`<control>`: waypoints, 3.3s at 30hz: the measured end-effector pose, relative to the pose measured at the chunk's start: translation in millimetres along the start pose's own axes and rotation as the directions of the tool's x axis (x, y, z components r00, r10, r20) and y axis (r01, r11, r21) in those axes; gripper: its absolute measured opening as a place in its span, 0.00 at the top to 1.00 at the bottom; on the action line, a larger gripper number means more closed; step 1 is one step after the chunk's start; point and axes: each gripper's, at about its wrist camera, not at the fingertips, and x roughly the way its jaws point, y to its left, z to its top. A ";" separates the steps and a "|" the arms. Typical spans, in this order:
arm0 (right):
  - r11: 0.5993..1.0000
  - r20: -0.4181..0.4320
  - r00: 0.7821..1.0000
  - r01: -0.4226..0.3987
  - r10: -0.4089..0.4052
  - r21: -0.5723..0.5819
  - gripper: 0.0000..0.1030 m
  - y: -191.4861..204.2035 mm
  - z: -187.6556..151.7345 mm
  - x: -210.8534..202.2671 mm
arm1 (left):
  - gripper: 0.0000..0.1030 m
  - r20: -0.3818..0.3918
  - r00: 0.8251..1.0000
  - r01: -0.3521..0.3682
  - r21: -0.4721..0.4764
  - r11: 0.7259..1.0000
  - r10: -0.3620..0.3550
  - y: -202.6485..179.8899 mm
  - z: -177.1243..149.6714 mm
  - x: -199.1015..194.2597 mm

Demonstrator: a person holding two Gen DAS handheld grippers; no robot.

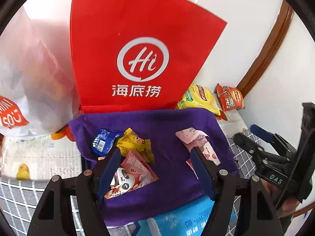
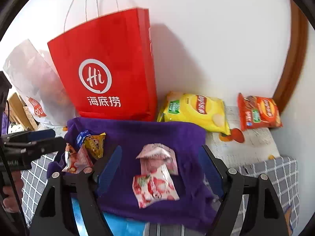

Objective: Organize snacks
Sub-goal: 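Move both open tools back to the snacks beside the blue tissue box, then grasp the pink snack bag with the right tool while the left tool grasps the Lotso strawberry bar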

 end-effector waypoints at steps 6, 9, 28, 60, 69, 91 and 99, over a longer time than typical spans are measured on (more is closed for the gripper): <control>1.000 0.007 1.000 0.016 -0.016 -0.003 0.24 0.7 -22.3 -41.1 | 0.31 0.075 0.997 -0.029 0.036 0.999 0.026 -11.8 -2.0 -40.8; 1.000 -0.006 1.000 0.017 -0.017 0.001 0.24 4.2 -34.9 -60.8 | 0.31 0.072 0.997 -0.020 0.061 0.998 0.015 -16.4 -15.8 -56.7; 0.998 -0.081 0.996 -0.040 0.044 0.055 0.29 53.3 -138.1 -116.4 | 0.31 -0.008 0.999 -0.032 0.033 0.999 0.033 16.1 -117.8 -110.7; 0.933 -0.224 0.958 -0.239 0.180 -0.268 0.37 143.8 -203.2 -73.8 | 0.31 -0.067 0.995 -0.072 -0.033 0.997 0.070 51.5 -177.7 -112.7; 0.960 -0.065 0.980 -0.199 0.190 -0.199 0.39 101.9 -196.9 -119.1 | 0.31 -0.107 0.993 -0.048 -0.032 0.998 0.044 33.0 -181.6 -75.9; 0.995 0.001 0.995 -0.097 0.097 -0.031 0.39 10.0 -229.2 -84.8 | 0.72 -0.070 0.979 -0.184 0.115 0.976 0.193 -8.5 -222.7 -47.2; 0.992 0.010 0.992 -0.128 0.127 0.005 0.39 2.4 -229.1 -82.7 | 0.70 -0.001 0.983 -0.181 0.095 0.979 0.182 -6.2 -228.9 -47.6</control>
